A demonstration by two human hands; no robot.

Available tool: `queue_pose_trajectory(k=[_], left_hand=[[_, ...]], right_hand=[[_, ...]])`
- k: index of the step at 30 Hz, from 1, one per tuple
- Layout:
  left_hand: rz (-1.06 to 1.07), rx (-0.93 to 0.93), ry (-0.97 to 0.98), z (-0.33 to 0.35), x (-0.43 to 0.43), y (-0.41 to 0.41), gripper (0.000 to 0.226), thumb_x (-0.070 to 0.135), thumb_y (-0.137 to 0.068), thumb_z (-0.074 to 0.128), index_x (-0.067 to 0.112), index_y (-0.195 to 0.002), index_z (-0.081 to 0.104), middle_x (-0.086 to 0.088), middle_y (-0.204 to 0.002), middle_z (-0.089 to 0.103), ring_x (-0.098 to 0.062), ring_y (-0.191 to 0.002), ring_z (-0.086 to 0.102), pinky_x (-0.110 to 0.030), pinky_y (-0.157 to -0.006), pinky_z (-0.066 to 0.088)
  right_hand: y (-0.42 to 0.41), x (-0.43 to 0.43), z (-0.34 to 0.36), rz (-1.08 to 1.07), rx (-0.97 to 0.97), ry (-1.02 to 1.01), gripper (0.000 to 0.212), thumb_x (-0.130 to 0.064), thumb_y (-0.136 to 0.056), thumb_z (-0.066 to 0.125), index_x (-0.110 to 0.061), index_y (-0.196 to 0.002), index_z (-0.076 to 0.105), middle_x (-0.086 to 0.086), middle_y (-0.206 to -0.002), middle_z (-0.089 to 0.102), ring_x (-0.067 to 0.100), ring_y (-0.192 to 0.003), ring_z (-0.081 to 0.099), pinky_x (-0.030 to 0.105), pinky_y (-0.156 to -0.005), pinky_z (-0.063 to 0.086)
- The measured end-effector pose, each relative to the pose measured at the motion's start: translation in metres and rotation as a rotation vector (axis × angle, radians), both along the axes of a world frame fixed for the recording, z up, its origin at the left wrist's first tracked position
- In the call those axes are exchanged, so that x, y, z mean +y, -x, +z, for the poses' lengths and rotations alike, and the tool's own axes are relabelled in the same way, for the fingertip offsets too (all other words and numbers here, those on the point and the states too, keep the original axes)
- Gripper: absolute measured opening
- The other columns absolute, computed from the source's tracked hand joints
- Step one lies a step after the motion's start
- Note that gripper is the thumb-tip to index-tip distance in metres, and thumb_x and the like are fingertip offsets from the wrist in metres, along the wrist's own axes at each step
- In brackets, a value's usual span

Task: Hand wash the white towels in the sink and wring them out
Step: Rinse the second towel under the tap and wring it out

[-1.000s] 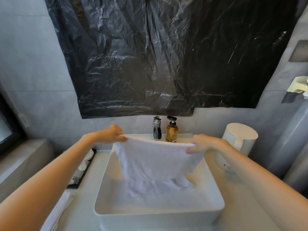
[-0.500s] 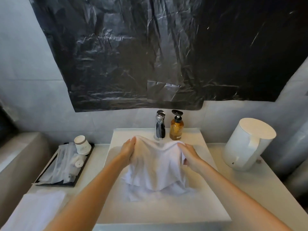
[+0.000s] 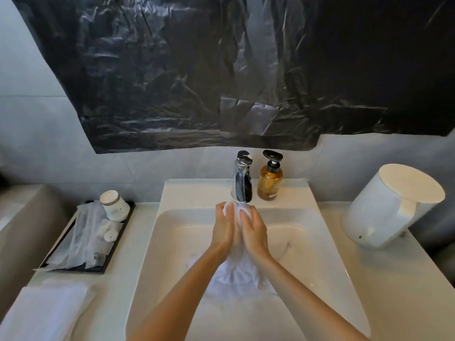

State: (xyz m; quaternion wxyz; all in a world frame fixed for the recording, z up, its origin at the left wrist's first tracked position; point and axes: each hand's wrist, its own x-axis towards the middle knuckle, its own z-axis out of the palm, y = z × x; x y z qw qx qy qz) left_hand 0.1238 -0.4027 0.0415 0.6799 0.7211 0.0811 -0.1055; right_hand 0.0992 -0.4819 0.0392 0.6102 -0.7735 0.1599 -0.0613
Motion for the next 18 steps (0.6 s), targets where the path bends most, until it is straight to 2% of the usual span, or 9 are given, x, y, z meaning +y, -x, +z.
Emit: queue_pose_trajectory(k=[3,5,7,10,12,14,16,18], left_hand=[[0.024,-0.081,-0.153,-0.004,-0.002,-0.004,0.033,0.039,-0.103,0.032,0.022,-0.097,0.059,-0.002,-0.096,0.065,-0.022,-0.096,0.064,-0.040,-0.086,0.051],[0.044,-0.084,-0.227,-0.005,-0.003,-0.007,0.040,0.042,-0.103,0.030,0.026,-0.088,0.064,-0.001,-0.093,0.069,-0.020,-0.091,0.064,-0.039,-0.084,0.051],[0.047,-0.085,-0.317,-0.008,-0.003,-0.011,0.043,0.045,-0.102,0.029,0.027,-0.082,0.062,-0.001,-0.091,0.070,-0.021,-0.089,0.064,-0.036,-0.080,0.048],[0.048,-0.054,-0.455,-0.011,-0.004,-0.013,0.042,0.047,-0.101,0.030,0.025,-0.084,0.061,-0.002,-0.089,0.068,-0.024,-0.089,0.062,-0.031,-0.074,0.042],[0.050,-0.049,-0.474,-0.013,-0.003,-0.010,0.045,0.047,-0.101,0.030,0.020,-0.086,0.063,0.000,-0.086,0.066,-0.021,-0.086,0.061,-0.031,-0.073,0.041],[-0.003,-0.112,-0.422,-0.015,0.001,-0.008,0.044,0.047,-0.102,0.031,0.022,-0.089,0.064,0.001,-0.089,0.067,-0.019,-0.087,0.062,-0.034,-0.077,0.046],[-0.092,-0.123,-0.238,-0.014,0.006,-0.008,0.039,0.046,-0.102,0.035,0.020,-0.099,0.064,-0.001,-0.097,0.069,-0.023,-0.097,0.063,-0.035,-0.085,0.049],[-0.222,-0.027,-0.019,-0.012,0.013,-0.006,0.035,0.048,-0.098,0.047,0.022,-0.119,0.055,0.000,-0.114,0.064,-0.020,-0.108,0.061,-0.033,-0.094,0.050]], right_hand=[[-0.006,0.004,-0.003,-0.017,-0.021,0.111,0.018,-0.037,-0.099,0.047,-0.029,-0.101,0.063,-0.010,-0.090,0.066,0.004,-0.085,0.061,0.021,-0.070,0.048],[-0.012,0.006,-0.003,-0.048,0.004,0.129,0.021,-0.038,-0.098,0.048,-0.027,-0.095,0.065,-0.010,-0.086,0.067,0.004,-0.081,0.062,0.018,-0.068,0.047],[-0.018,0.007,-0.004,-0.066,0.047,0.142,0.028,-0.041,-0.097,0.047,-0.024,-0.088,0.066,-0.007,-0.084,0.067,0.010,-0.080,0.064,0.022,-0.069,0.049],[-0.026,0.003,-0.002,-0.003,0.160,0.257,0.042,-0.052,-0.097,0.042,-0.020,-0.086,0.066,0.000,-0.084,0.067,0.018,-0.082,0.064,0.026,-0.071,0.047],[-0.028,-0.005,0.002,0.077,0.228,0.306,0.045,-0.053,-0.098,0.039,-0.018,-0.094,0.067,0.003,-0.088,0.064,0.020,-0.083,0.060,0.028,-0.074,0.044],[-0.031,-0.016,0.004,0.161,0.269,0.323,0.041,-0.046,-0.100,0.038,-0.017,-0.102,0.066,0.004,-0.091,0.060,0.020,-0.083,0.056,0.030,-0.077,0.040],[-0.034,-0.027,0.002,0.219,0.250,0.305,0.033,-0.034,-0.101,0.039,-0.015,-0.109,0.065,0.007,-0.102,0.062,0.025,-0.096,0.056,0.030,-0.081,0.038],[-0.035,-0.037,0.004,0.173,0.211,0.173,0.028,-0.023,-0.101,0.041,-0.016,-0.114,0.065,0.004,-0.108,0.062,0.021,-0.104,0.055,0.027,-0.085,0.038]])
